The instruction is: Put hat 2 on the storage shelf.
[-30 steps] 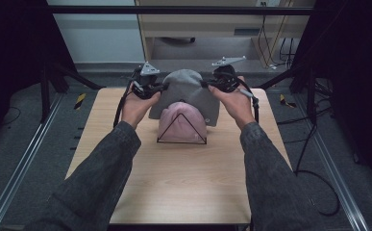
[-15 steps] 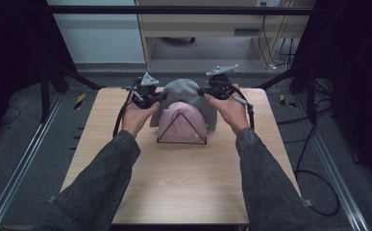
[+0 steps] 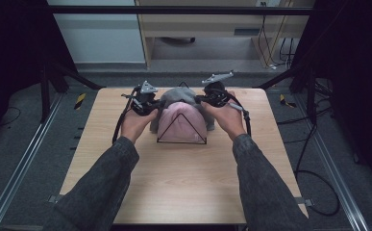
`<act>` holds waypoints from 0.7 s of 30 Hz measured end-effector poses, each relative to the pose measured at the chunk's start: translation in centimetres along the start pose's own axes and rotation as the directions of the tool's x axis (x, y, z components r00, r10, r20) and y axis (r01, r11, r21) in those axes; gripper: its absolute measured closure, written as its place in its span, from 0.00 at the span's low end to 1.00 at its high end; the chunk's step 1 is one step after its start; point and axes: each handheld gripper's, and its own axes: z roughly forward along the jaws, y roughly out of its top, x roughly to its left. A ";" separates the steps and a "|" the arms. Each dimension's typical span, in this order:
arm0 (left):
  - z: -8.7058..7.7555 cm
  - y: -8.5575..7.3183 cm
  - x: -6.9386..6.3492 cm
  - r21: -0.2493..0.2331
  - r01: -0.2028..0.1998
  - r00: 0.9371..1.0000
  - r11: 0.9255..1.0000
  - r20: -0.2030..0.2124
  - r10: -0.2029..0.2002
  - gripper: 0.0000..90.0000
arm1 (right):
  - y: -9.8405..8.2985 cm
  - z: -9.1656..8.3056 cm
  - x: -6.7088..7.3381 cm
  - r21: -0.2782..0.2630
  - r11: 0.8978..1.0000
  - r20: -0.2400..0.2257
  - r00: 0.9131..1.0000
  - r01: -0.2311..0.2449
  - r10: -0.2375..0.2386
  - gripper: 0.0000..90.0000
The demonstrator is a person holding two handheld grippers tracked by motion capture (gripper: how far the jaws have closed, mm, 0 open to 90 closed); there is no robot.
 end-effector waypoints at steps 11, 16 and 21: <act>0.0 -1.0 -0.3 0.029 0.003 1.000 1.000 -0.009 -0.003 0.94 | -0.5 0.1 0.3 0.007 1.000 0.017 1.000 -0.020 0.020 0.82; -0.2 -1.2 -0.3 0.024 0.010 1.000 1.000 -0.025 -0.009 0.91 | -0.6 -0.4 0.5 -0.015 0.999 0.061 0.998 -0.031 0.032 0.63; -1.0 -1.0 -0.5 -0.002 0.022 0.998 1.000 -0.066 -0.023 0.71 | -0.7 -1.1 0.4 -0.036 0.998 0.098 0.994 -0.045 0.048 0.48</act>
